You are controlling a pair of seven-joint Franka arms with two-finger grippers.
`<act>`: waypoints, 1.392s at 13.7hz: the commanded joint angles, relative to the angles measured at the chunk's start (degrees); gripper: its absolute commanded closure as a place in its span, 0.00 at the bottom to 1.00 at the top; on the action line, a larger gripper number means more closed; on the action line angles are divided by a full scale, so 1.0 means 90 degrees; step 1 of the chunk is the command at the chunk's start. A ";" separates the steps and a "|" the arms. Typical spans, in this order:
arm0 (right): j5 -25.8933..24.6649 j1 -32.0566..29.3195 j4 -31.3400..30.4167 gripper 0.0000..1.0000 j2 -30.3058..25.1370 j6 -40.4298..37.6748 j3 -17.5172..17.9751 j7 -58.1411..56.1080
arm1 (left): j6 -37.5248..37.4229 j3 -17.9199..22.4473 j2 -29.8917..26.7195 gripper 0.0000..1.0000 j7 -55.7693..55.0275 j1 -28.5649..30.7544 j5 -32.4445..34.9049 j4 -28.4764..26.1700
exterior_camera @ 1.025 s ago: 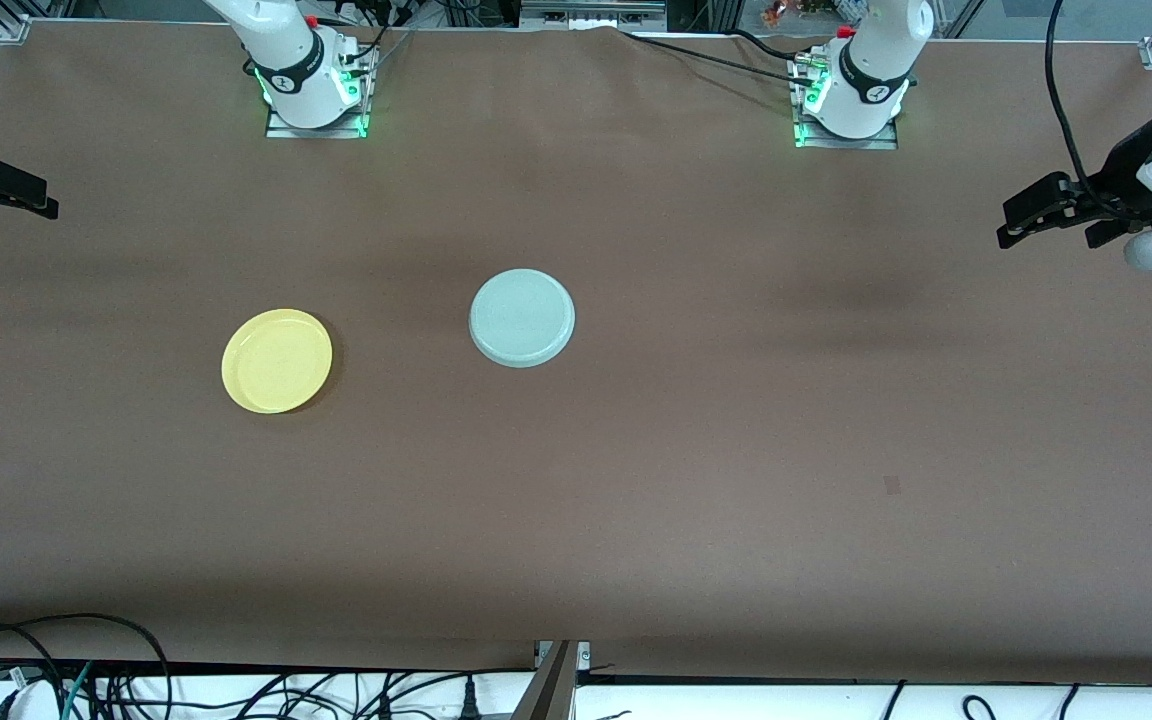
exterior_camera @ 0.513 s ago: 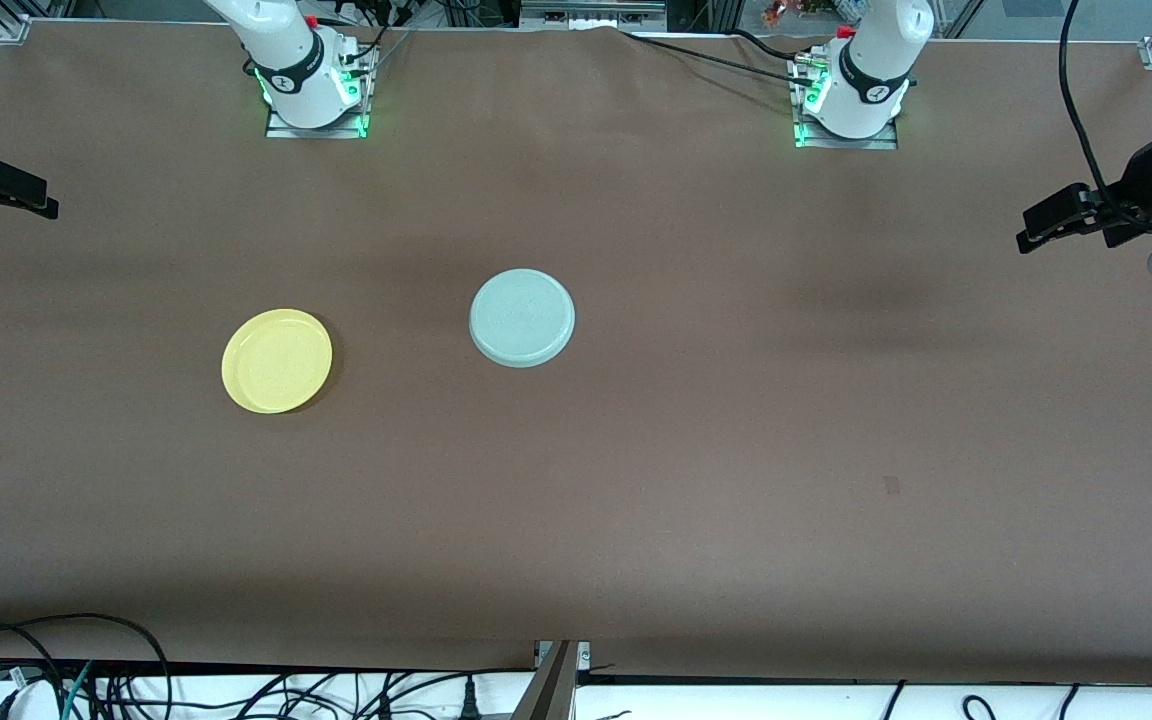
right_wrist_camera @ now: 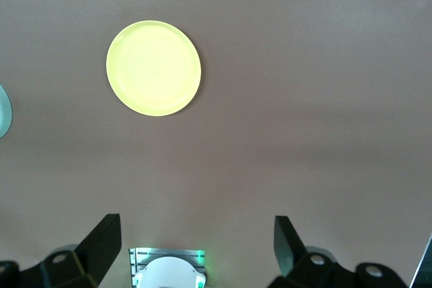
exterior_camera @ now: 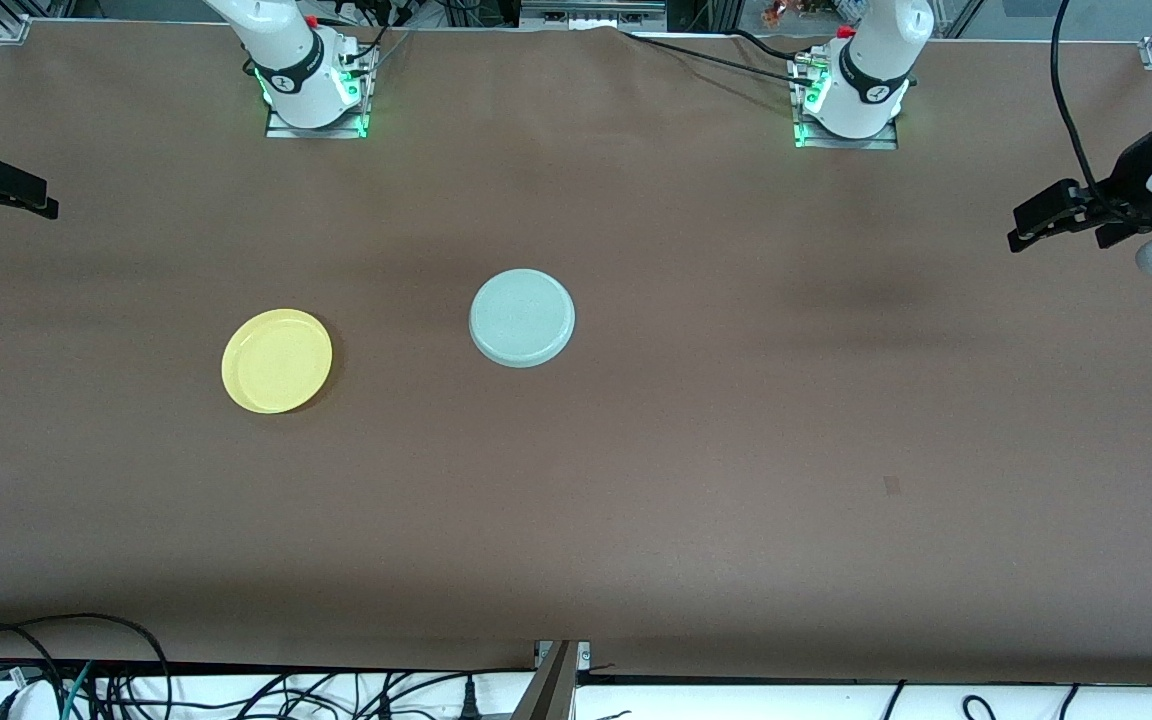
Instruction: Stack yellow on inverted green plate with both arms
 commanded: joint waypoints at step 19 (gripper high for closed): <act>0.1046 -0.0074 -0.2722 0.00 0.1934 0.4492 0.0032 0.0026 | 0.0175 0.0106 0.0587 0.00 0.0013 -0.0014 -0.0205 0.0671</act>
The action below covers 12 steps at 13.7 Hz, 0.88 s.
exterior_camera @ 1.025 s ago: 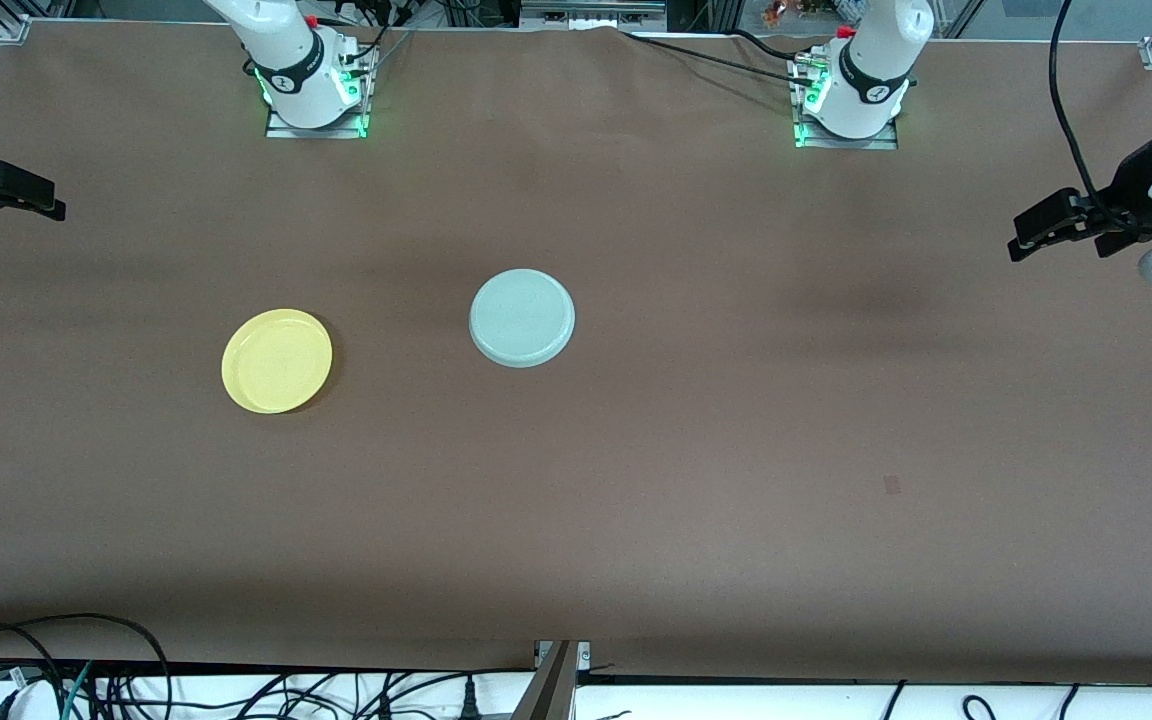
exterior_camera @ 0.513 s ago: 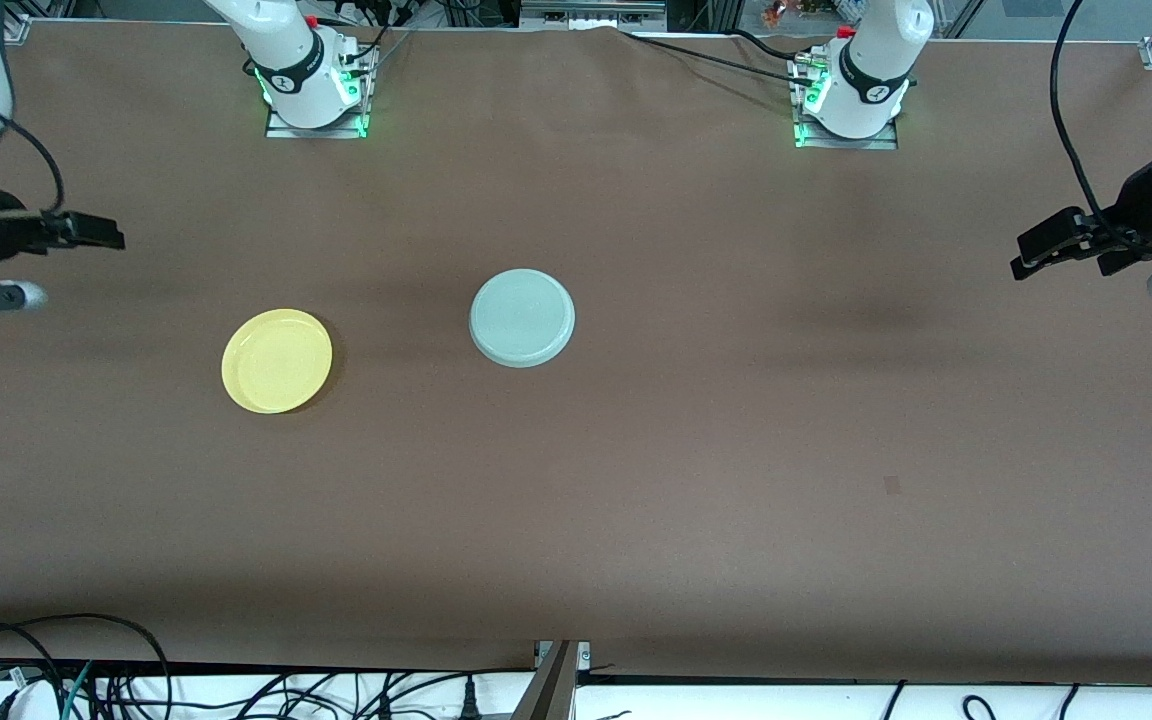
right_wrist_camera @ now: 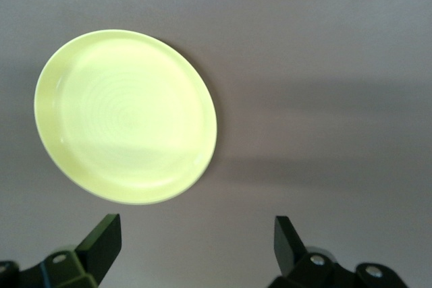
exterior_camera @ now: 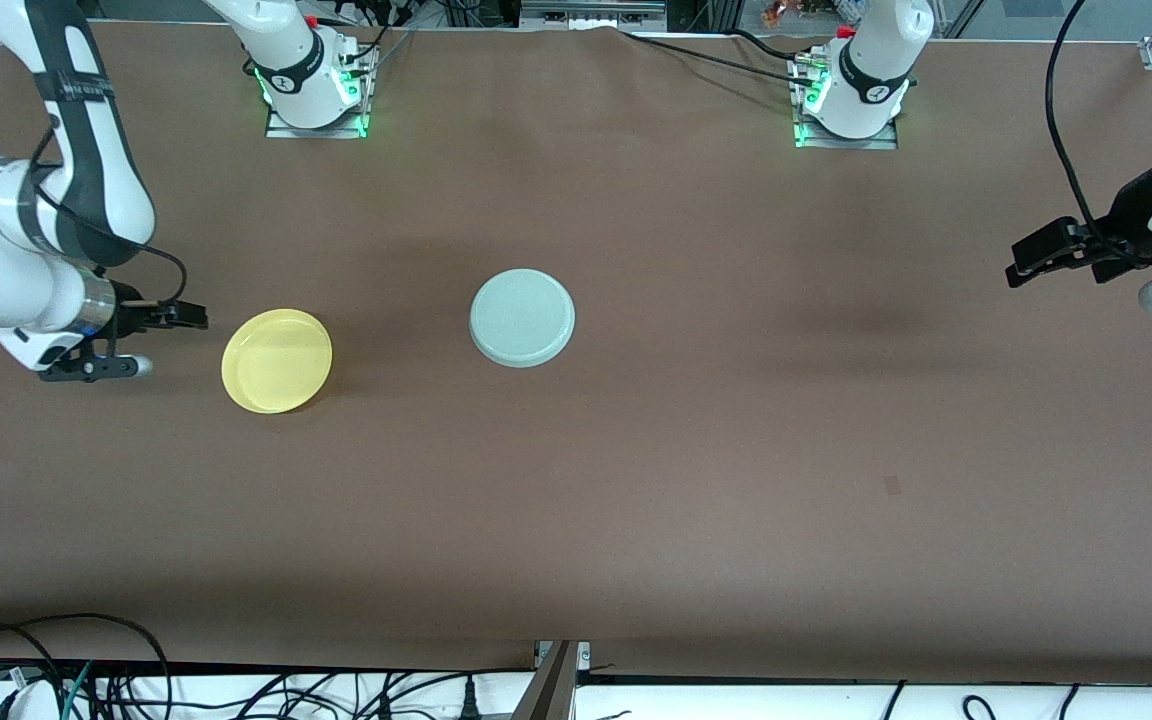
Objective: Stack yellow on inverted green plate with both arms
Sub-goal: 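Move the right gripper down to the rim of the yellow plate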
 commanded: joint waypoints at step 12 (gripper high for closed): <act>0.2030 -0.0505 -0.0101 1.00 0.1406 0.1471 0.0003 -0.0749 | -0.0047 0.0066 0.0155 0.00 0.0023 -0.0009 -0.0101 0.0277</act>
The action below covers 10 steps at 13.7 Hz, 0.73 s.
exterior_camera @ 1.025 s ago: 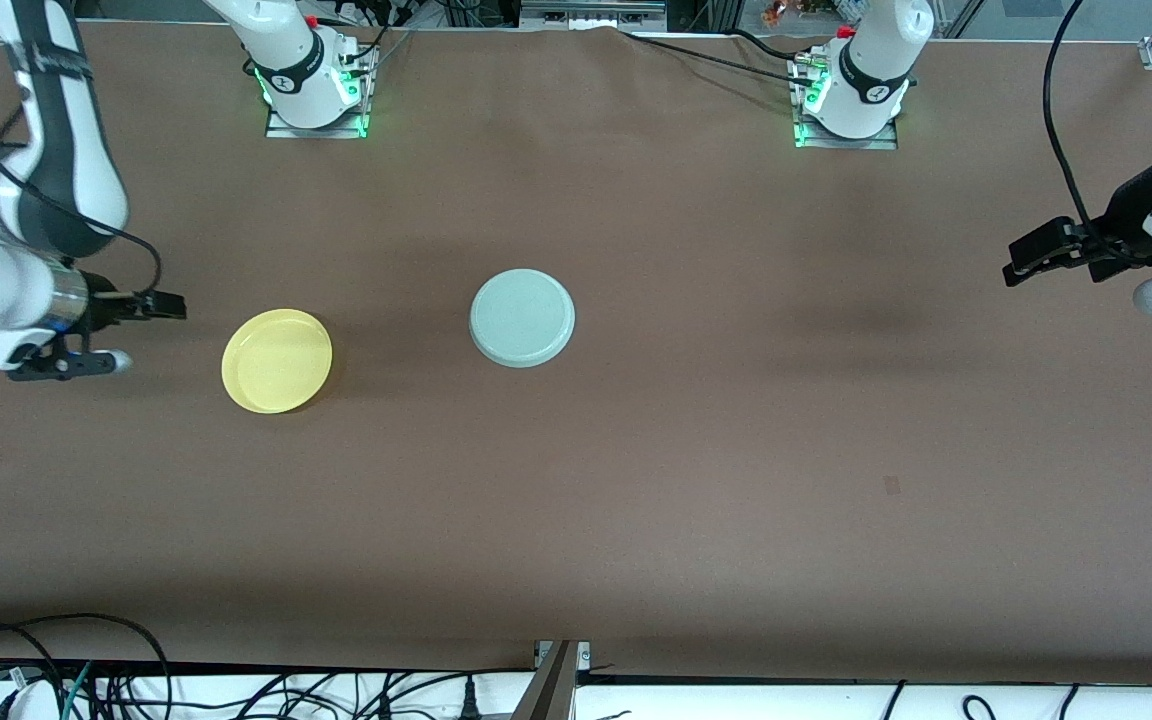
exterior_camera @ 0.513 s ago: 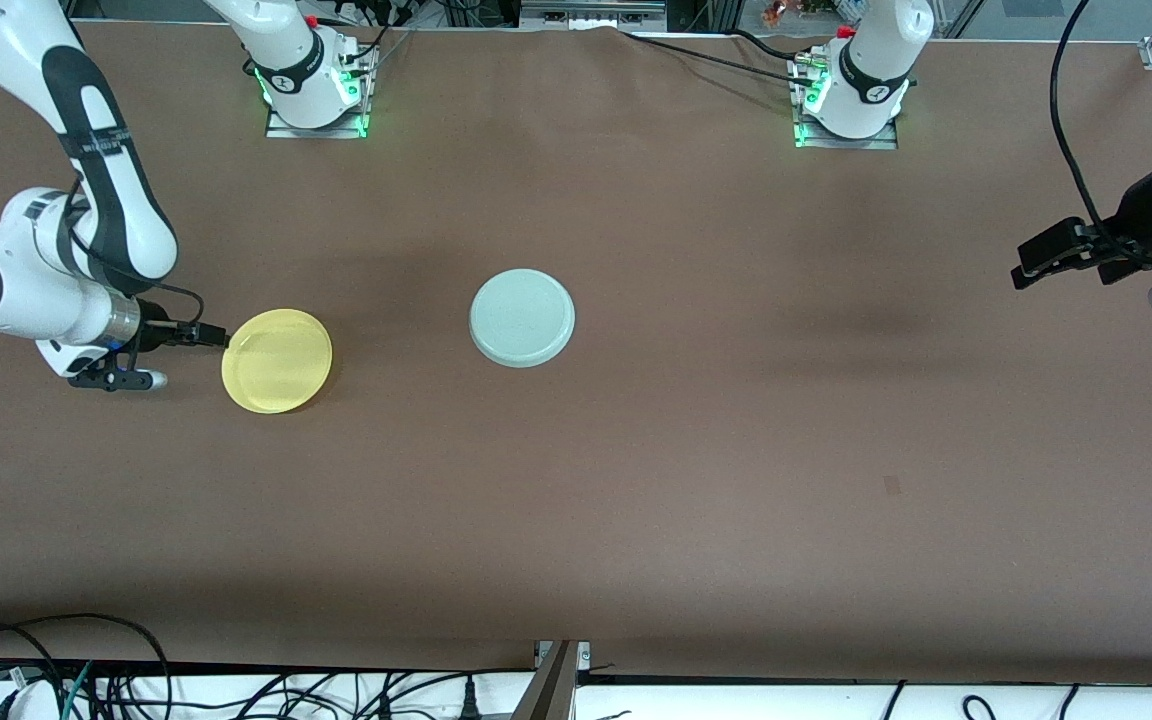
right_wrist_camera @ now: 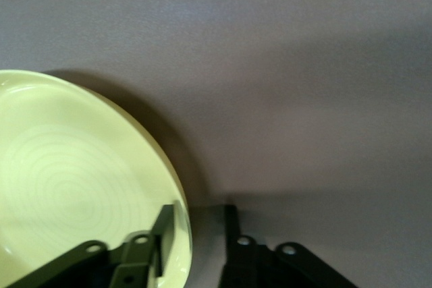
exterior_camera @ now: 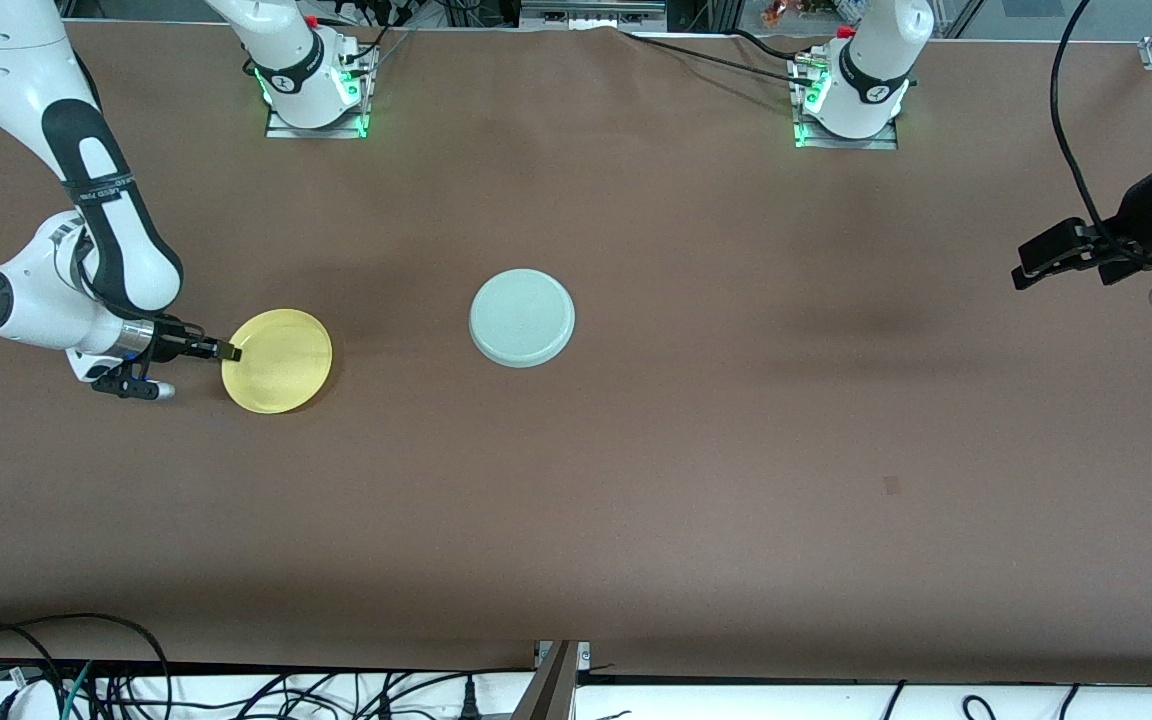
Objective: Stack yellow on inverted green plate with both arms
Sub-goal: 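Close the right gripper on the yellow plate rim, then carry the yellow plate with the right gripper onto the green plate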
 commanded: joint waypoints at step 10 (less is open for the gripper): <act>0.0142 0.0430 0.2019 1.00 -0.0070 -0.3047 0.0193 -0.0099 | -0.0057 0.0064 0.0125 0.00 0.0033 0.0008 -0.0023 0.0387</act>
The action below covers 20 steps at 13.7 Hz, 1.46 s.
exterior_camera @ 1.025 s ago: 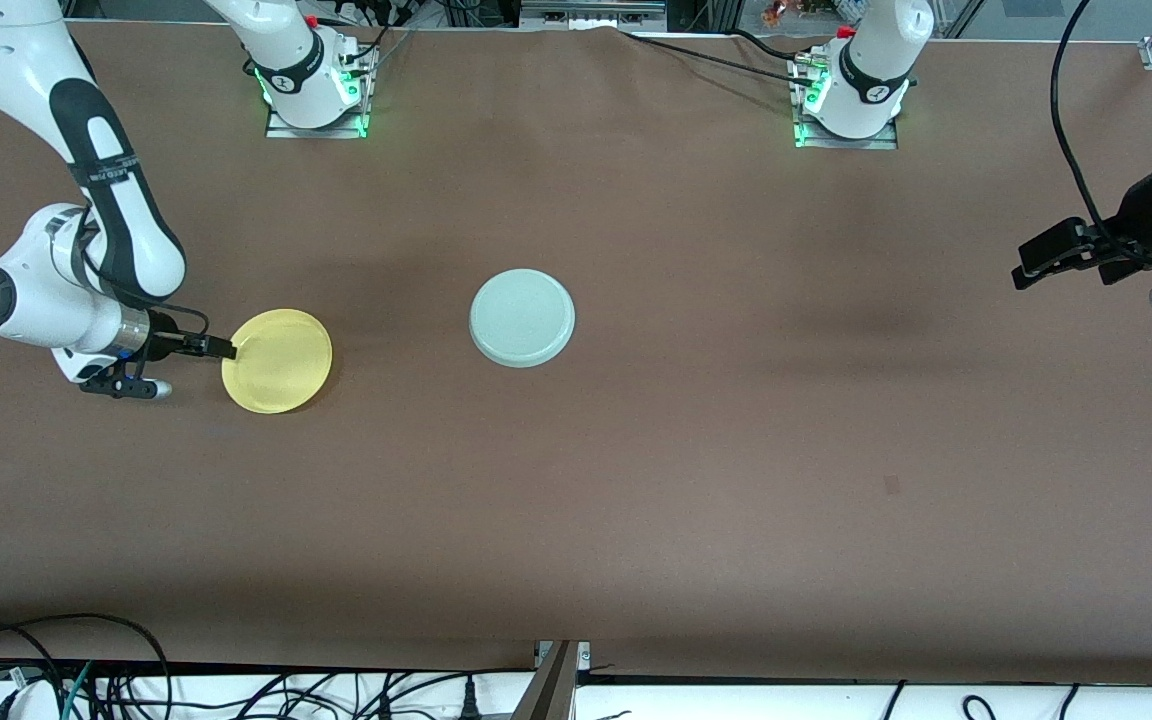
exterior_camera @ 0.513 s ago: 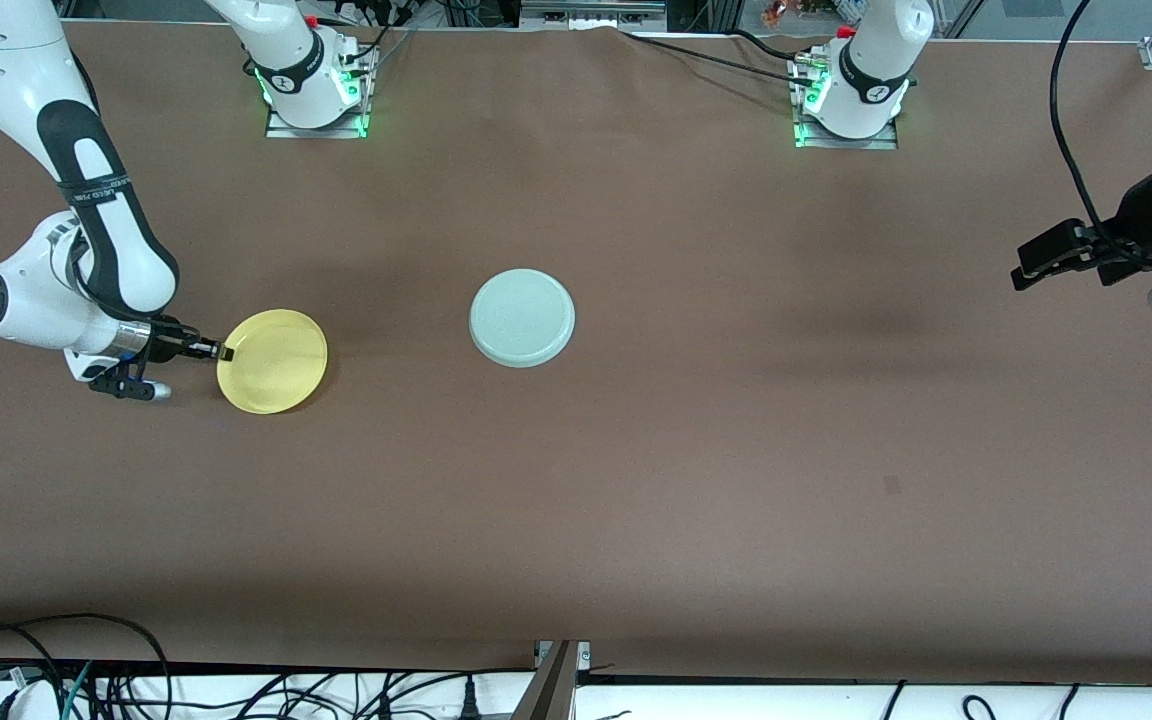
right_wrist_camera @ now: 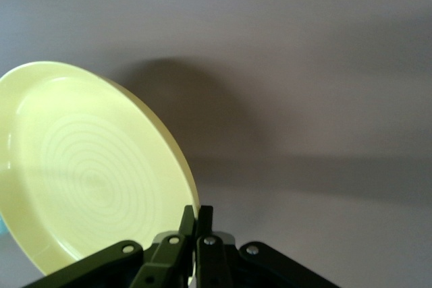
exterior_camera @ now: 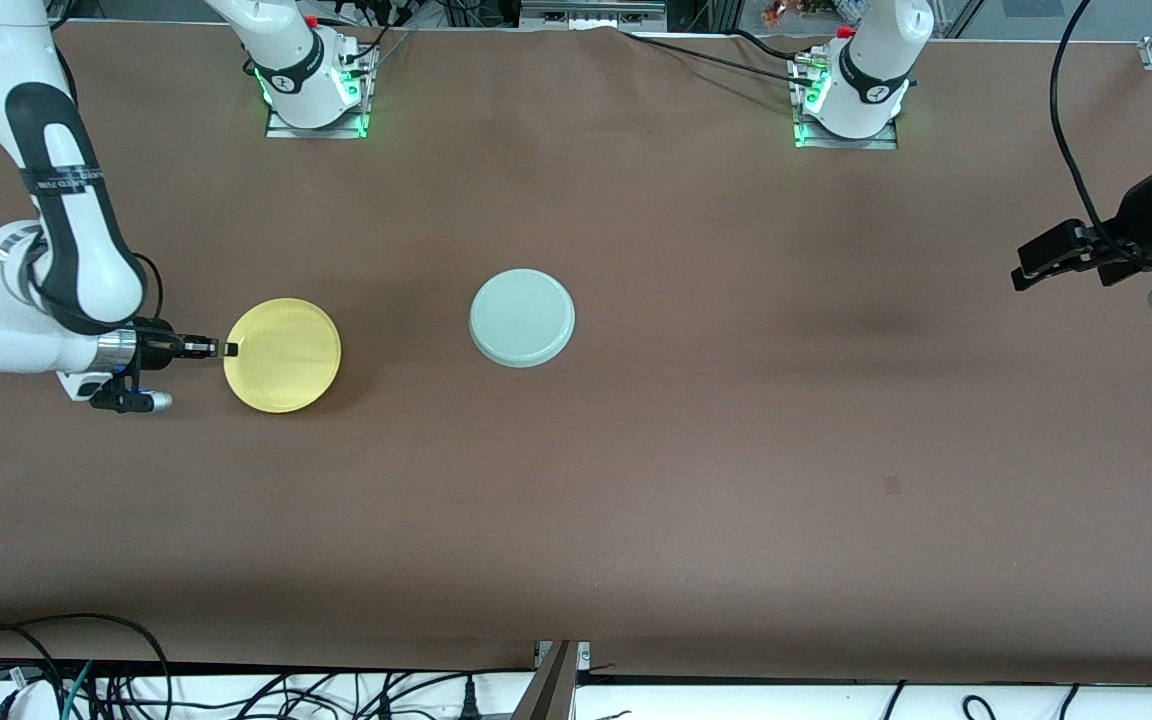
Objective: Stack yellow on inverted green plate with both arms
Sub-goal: 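Carry the yellow plate with the right gripper onto the green plate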
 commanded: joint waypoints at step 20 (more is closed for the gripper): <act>0.0532 0.3874 0.0232 1.00 0.0938 0.1826 0.0247 0.0045 | -0.0050 0.0042 0.0455 0.00 0.0013 -0.0013 -0.0013 0.0653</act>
